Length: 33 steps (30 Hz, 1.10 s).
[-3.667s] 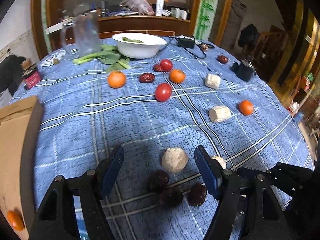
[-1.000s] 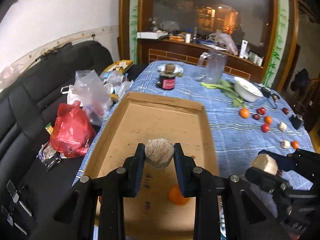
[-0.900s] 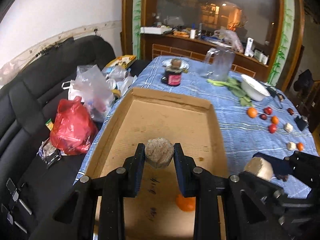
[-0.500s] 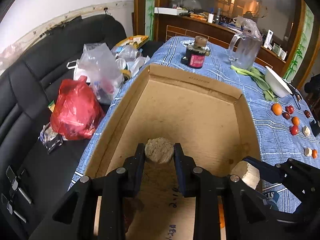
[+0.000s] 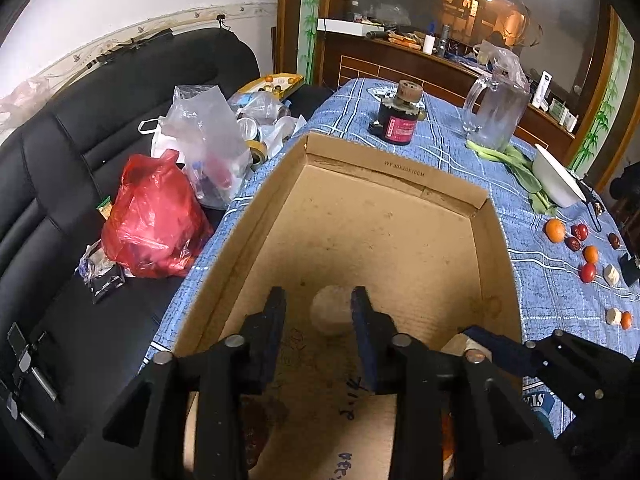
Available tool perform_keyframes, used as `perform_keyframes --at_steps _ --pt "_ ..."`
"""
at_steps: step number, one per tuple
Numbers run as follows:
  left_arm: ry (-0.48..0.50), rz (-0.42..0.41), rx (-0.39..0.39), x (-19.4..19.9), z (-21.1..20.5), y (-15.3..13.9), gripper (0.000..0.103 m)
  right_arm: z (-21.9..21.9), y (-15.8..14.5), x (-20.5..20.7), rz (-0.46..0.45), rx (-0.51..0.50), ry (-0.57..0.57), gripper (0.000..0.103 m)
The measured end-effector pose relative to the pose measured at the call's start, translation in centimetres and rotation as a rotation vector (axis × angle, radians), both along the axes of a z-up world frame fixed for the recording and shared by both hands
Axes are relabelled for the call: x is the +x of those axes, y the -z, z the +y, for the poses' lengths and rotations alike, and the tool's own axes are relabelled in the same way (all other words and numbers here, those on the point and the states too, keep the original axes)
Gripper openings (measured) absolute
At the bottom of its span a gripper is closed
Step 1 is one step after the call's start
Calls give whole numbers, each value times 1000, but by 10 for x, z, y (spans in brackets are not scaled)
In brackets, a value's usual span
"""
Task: Organize fruits
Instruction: 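Carry both white cubes into the cardboard tray and open both tools, then withdraw both tools from the tray toward the remaining fruit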
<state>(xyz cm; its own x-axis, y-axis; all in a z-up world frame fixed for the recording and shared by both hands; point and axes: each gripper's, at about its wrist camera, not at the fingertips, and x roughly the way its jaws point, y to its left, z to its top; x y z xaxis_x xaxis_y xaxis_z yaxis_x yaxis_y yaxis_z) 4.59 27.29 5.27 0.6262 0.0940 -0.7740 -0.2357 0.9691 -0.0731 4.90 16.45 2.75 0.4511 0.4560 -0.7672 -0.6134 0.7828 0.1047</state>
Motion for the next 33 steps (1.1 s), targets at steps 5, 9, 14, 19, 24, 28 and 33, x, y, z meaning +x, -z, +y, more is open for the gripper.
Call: perform_keyframes --at_steps 5,9,14,19,24,28,33 --pt "3 -19 31 -4 -5 -6 47 0 -1 -2 -11 -2 -1 39" --pt "1 -43 57 -10 -9 -14 53 -1 -5 -5 -24 5 -4 40" --pt "-9 -73 78 -21 -13 -26 57 -9 -17 -12 -49 37 -5 40" --pt "-27 -121 107 -39 -22 -41 65 -19 -27 -23 -78 42 -5 40" --pt "-18 -155 125 -57 -37 -52 66 -31 -33 -35 -93 46 0 40" --pt "-13 -180 129 -70 -47 -58 66 -42 -37 -46 -106 49 7 40" --pt "-13 -200 127 -84 -56 -62 66 -55 -40 -57 -118 53 20 40"
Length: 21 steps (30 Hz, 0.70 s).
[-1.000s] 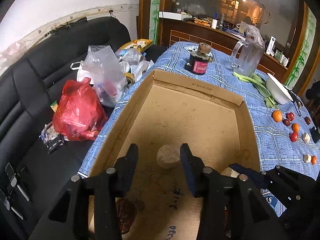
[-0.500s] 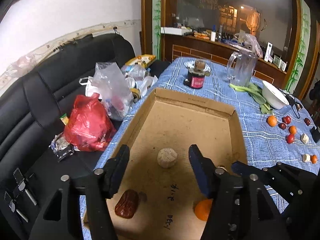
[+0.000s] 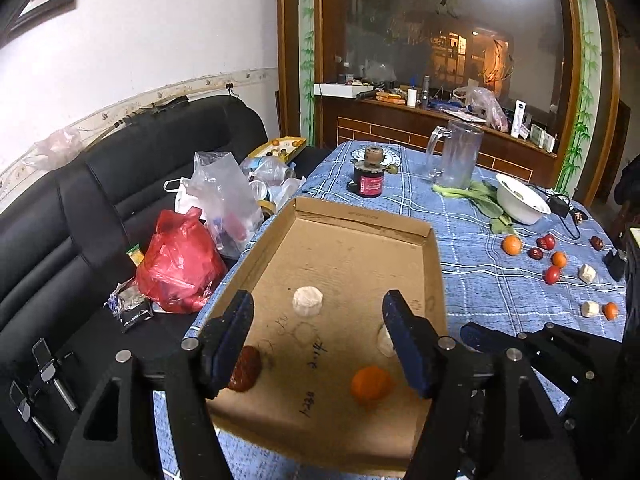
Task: Organize fruits
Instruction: 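Withdraw both tools from the tray toward the remaining fruit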
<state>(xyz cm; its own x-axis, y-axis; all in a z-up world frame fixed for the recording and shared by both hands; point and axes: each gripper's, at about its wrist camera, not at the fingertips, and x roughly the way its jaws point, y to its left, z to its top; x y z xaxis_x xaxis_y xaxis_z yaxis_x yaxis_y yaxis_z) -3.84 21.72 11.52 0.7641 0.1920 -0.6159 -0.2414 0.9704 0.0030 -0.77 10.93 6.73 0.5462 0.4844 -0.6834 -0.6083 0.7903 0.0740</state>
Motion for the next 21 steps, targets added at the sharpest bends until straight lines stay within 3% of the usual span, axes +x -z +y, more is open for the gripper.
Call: perform_keyframes --at_steps 21 --pt "17 -22 -17 -24 -25 -1 66 -38 4 -19 18 46 57 40"
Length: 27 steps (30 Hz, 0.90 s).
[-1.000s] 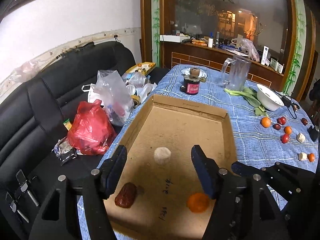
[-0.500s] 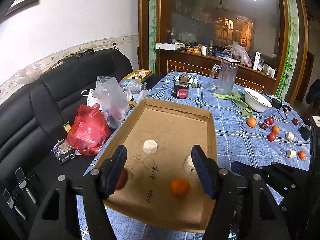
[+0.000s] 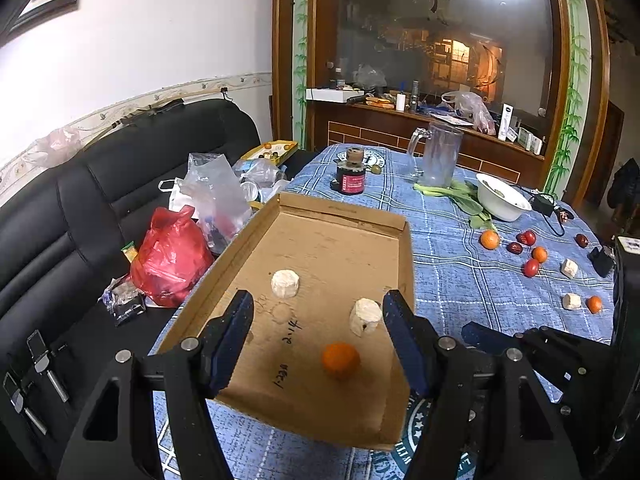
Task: Organize fruits
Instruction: 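Withdraw both tools from the tray toward the remaining fruit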
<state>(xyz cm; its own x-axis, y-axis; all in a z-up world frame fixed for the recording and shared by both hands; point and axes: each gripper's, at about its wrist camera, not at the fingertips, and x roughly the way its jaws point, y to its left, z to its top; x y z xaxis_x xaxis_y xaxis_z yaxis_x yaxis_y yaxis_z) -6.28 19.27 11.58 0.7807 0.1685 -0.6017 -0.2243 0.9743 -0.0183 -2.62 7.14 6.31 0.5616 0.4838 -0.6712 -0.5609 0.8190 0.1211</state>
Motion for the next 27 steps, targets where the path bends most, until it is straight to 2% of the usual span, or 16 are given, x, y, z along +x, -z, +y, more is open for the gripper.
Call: perform_keyframes --at_steps 13,22,27 --pt "31 7 4 -3 -24 2 66 -32 0 -2 2 9 60 39" --pt "63 4 10 -8 -51 3 66 -71 -5 -6 -9 17 158 39" --pt "85 -1 27 -9 -74 5 66 -100 -8 -11 -63 -53 249 39"
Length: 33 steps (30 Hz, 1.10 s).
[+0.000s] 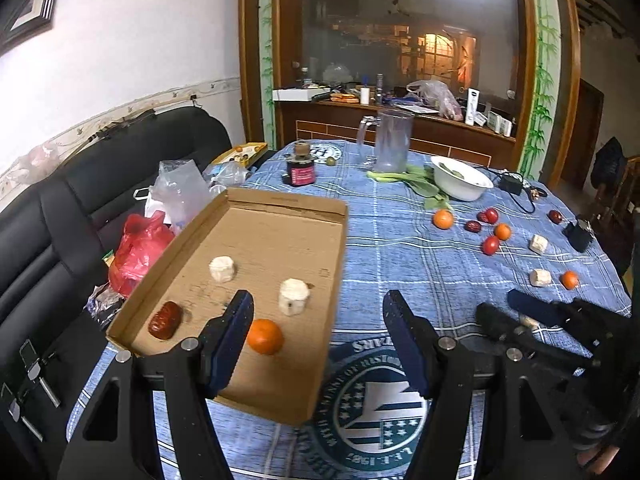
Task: Organize fruits
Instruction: 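Withdraw both tools from the tray toward the remaining fruit, then move the left tool to a white cube while the right tool approaches an orange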
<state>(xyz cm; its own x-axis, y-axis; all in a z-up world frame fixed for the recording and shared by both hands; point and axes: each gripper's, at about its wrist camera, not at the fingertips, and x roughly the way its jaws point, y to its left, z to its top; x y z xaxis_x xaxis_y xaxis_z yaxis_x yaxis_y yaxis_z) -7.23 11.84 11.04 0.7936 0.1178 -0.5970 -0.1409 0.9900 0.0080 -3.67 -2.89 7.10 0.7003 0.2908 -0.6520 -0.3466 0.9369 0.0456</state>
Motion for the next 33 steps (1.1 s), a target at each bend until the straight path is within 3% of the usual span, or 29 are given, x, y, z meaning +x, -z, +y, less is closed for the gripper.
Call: perform_keyframes --at_steps 3,4,5,7,8,11,14,17,24,33 --pt "1 -13 11 -2 -11 0 66 -30 -2 3 25 49 88 43" --pt "0 -17 16 -3 -14 -1 67 -42 0 6 43 81 120 49" --pt "-3 -21 23 -3 -17 -1 71 -51 1 9 56 97 154 63" --pt "-6 -46 40 -7 -24 -4 79 -68 1 12 59 118 228 70" --pt "-6 -65 48 -10 -28 -6 80 -77 -2 12 49 126 264 73" --pt "12 -79 64 -12 -37 -10 81 -87 -13 9 1 82 324 92" --pt "31 -67 62 -10 -46 -9 81 -90 -31 0 -82 61 334 102" --pt "50 -49 61 -7 -54 -7 81 -89 -45 -3 -139 -10 360 103" --pt "96 -38 59 -6 -73 1 81 -115 -47 -7 -131 -33 438 103" --pt "138 -11 54 1 -97 12 81 -136 -30 -13 -86 -95 453 102"
